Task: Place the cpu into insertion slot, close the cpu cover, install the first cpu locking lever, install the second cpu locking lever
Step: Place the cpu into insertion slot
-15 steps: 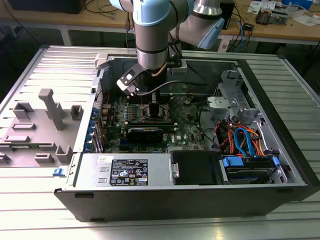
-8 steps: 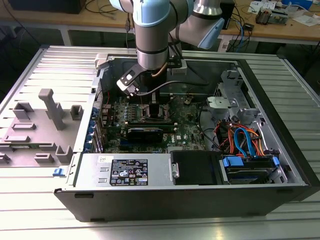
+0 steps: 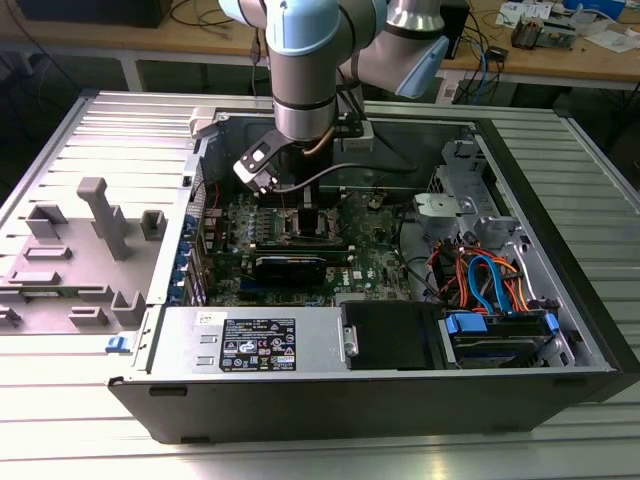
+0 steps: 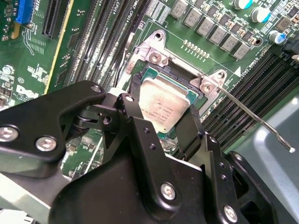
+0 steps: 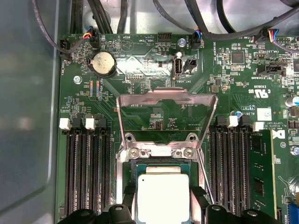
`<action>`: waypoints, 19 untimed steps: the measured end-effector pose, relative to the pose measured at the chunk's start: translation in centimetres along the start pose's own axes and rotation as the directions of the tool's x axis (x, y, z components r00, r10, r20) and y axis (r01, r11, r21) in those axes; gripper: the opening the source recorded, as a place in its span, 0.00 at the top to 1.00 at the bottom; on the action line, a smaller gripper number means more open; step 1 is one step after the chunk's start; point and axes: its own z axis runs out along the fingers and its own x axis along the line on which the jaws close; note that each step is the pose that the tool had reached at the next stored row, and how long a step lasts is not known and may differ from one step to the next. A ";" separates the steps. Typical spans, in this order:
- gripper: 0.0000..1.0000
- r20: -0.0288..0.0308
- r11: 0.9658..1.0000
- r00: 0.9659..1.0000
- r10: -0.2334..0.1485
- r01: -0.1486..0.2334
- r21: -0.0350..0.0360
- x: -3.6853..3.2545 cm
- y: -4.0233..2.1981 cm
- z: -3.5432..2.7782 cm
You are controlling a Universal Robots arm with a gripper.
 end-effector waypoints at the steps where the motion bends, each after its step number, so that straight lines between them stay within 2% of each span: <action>1: 0.46 0.000 1.000 1.000 0.000 0.000 0.000 0.00 0.00 0.02; 16: 0.46 -0.001 1.000 1.000 0.002 -0.002 0.000 0.02 0.00 0.02; 19: 0.46 -0.004 1.000 1.000 0.002 -0.002 0.000 0.02 0.00 0.02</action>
